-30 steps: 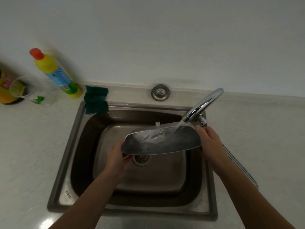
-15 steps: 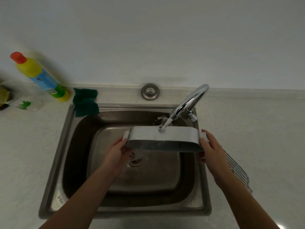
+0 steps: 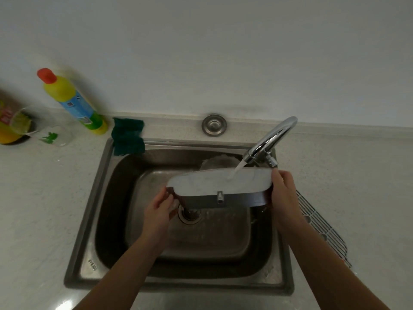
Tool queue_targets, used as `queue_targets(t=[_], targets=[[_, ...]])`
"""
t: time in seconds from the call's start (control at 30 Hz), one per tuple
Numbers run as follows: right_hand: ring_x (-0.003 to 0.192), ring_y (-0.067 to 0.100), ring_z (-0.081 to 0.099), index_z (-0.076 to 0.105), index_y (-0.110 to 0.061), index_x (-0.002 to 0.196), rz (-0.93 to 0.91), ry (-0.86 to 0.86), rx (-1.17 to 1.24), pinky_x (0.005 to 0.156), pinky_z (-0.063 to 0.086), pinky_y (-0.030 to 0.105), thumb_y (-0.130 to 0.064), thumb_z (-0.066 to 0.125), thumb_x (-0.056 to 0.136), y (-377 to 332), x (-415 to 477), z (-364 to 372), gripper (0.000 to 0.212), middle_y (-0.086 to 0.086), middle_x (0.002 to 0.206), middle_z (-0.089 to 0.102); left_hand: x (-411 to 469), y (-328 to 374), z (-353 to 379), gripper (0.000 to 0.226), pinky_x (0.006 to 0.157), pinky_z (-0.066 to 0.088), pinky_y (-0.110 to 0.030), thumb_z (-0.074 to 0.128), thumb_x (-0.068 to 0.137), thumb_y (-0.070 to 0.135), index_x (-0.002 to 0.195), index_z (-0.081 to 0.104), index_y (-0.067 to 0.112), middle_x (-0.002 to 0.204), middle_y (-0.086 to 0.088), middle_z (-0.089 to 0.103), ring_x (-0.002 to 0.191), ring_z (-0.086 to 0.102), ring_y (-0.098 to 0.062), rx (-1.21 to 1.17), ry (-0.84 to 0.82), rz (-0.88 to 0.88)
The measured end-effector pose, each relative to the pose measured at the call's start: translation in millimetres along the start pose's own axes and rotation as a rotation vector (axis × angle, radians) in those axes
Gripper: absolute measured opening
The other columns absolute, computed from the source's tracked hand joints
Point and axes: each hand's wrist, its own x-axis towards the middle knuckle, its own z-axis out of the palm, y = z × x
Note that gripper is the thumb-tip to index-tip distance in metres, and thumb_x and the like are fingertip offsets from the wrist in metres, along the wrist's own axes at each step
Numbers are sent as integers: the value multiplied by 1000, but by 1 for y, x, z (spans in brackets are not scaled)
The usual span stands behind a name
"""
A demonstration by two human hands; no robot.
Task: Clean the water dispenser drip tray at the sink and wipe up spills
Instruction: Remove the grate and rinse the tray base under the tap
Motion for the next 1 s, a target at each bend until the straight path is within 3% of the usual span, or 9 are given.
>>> queue_targets(t=[0.1,0.2,0.3,0.4,0.5,0.6,0.7,0.8,1.0], targets=[[100,10,65,51,-39,111,-244,-28,-130,75,55,29,-36,49,107,-12,-9,0,5,-17,104,60,5,-3,4,33,93,56,-39,51,107,26,137,64,20,130,-8,72,120,67,-25,-182,-49,-165],[104,4,64,50,-50,109,-399,-137,-189,79,59,31,-35,52,102,-14,-22,-4,17,-30,110,59,15,-3,7,41,97,57,-42,54,106,36,135,63,9,130,-17,71,119,68,-30,-296,-42,-236],[132,0,49,45,-55,125,-372,-209,-170,103,46,35,-39,50,96,0,-33,-10,34,-28,142,47,28,5,8,52,102,55,-45,52,105,48,139,58,9,132,-16,69,120,68,-29,-320,-15,-246],[119,-19,48,30,-62,143,-257,-258,-55,96,47,27,-35,53,99,15,-35,-14,57,-50,128,43,36,20,6,29,75,64,-37,64,101,34,124,65,17,123,-12,74,107,75,-26,-339,27,-159],[127,13,56,34,-45,151,-95,-334,110,87,62,32,-20,61,98,24,-30,-20,63,-34,133,54,36,36,-2,25,78,63,-34,67,98,22,122,68,18,122,-10,75,110,75,-25,-348,-3,-43],[125,38,64,57,-40,138,219,-511,347,97,52,70,-30,73,77,30,-21,-36,63,11,139,64,28,50,-10,42,99,57,-42,62,97,13,140,61,14,136,-15,68,122,69,-28,-323,-123,38],[121,41,67,71,-38,123,307,-622,380,91,56,68,-43,88,72,27,-13,-46,54,16,133,69,19,53,-15,46,117,43,-52,54,98,6,144,57,6,143,-25,60,132,58,-38,-247,-231,65],[112,33,73,68,-43,117,209,-503,202,85,62,56,-44,91,72,19,-4,-44,50,12,133,68,11,41,-12,48,121,35,-56,48,102,4,150,52,12,144,-27,57,133,54,-41,-253,-265,20],[120,7,64,49,-48,136,-254,-502,-156,87,62,29,-38,90,68,-6,-9,-40,80,-23,130,60,2,3,-6,47,95,59,-53,56,99,42,146,53,37,146,-17,60,124,67,-39,-320,-355,-233]])
